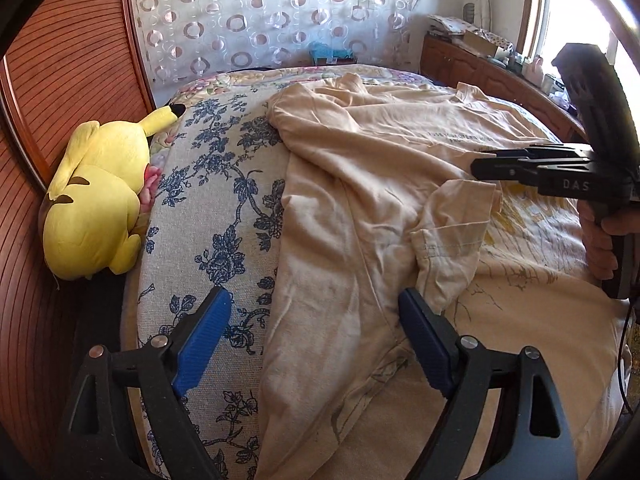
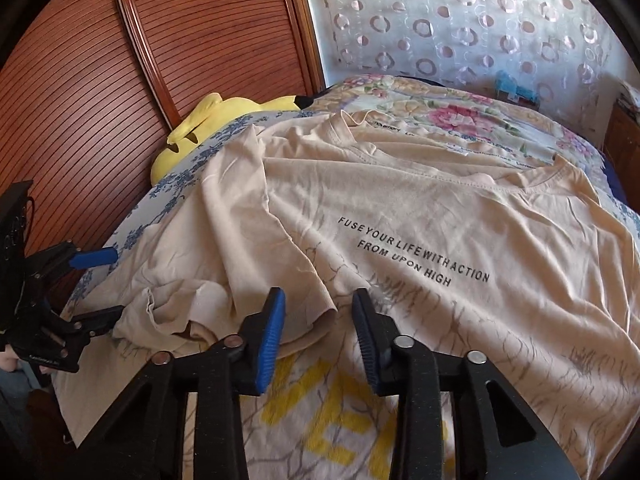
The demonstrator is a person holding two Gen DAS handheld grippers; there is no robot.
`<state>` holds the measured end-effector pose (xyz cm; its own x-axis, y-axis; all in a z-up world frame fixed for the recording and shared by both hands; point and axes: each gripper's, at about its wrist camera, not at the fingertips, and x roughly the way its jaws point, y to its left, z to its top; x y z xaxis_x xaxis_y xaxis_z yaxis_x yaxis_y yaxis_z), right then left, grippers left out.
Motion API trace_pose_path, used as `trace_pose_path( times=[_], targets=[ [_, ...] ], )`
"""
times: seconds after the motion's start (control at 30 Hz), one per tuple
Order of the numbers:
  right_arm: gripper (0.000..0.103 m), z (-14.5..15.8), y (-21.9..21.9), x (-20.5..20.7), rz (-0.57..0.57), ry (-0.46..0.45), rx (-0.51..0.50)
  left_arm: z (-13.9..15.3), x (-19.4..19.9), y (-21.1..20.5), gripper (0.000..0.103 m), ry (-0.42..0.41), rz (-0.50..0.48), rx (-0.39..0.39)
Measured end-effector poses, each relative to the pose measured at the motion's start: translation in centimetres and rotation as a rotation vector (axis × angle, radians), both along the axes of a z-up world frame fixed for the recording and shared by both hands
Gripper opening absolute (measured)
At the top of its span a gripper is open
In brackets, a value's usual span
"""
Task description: Fold small clothes
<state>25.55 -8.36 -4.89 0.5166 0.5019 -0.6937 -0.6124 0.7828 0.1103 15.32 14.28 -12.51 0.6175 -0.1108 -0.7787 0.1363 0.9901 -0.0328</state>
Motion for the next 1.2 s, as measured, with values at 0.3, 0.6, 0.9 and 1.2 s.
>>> trace_pose_path(
  times=[0.3,0.6,0.9,1.2],
  targets=[
    [0.002,1.5,-2.9,-1.9,-0.024,-0.099,0.030,-0.1,-0.3,0.0,0.086,-0.015,0.016,-0.004],
    [0.024,0.5,-2.0,-2.3,-0.074,-0.106,-0.033,-0.1,-0.4,0.2,0.086,-0.023,0.025,-0.005],
    [0.042,1.3,1.8,-6.3,0.138,-0.119,0.053,0.3,-2.5,2.2,0.086,-0.034,0.096,-0.001],
    [0.041,-2.0,8.5,-6.5,0.308,-0.033,0.025,-0.4,-2.6,4.1,0.086,-0.026,0.143,-0.010]
  ],
)
